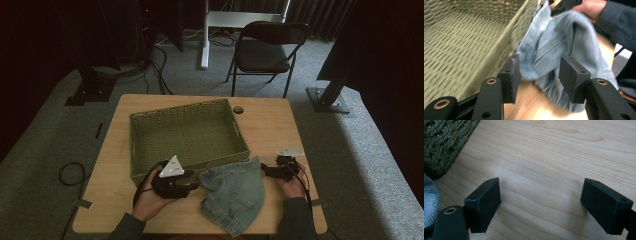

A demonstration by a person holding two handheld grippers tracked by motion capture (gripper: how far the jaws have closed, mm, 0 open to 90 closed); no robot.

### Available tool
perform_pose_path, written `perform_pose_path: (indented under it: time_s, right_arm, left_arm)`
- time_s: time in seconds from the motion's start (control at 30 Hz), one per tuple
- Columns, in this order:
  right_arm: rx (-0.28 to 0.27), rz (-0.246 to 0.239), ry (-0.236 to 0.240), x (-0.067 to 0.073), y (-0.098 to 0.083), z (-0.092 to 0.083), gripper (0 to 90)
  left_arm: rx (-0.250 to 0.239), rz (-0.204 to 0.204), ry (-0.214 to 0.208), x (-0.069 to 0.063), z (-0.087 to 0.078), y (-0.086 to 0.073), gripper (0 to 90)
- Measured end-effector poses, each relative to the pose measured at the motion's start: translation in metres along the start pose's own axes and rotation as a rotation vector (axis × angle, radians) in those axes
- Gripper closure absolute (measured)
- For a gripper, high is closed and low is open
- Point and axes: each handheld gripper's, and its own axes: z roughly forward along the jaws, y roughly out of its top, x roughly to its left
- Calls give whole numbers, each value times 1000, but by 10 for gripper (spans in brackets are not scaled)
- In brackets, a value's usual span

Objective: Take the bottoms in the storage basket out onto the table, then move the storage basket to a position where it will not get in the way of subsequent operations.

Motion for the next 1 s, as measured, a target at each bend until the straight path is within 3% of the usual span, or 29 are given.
perform_pose_path:
  time_s: [0.33,0.77,1.0]
  right_arm:
    - [0,0,0,0,0,0,163]
    - [0,0,0,0,0,0,163]
    - [3,5,-5,1,0,-1,194]
  left_arm:
    - [12,-54,74,5,-21,-30,511]
    - [5,-111,135,14,-37,-47,500]
    - [-21,-138,187,20,-54,-56,495]
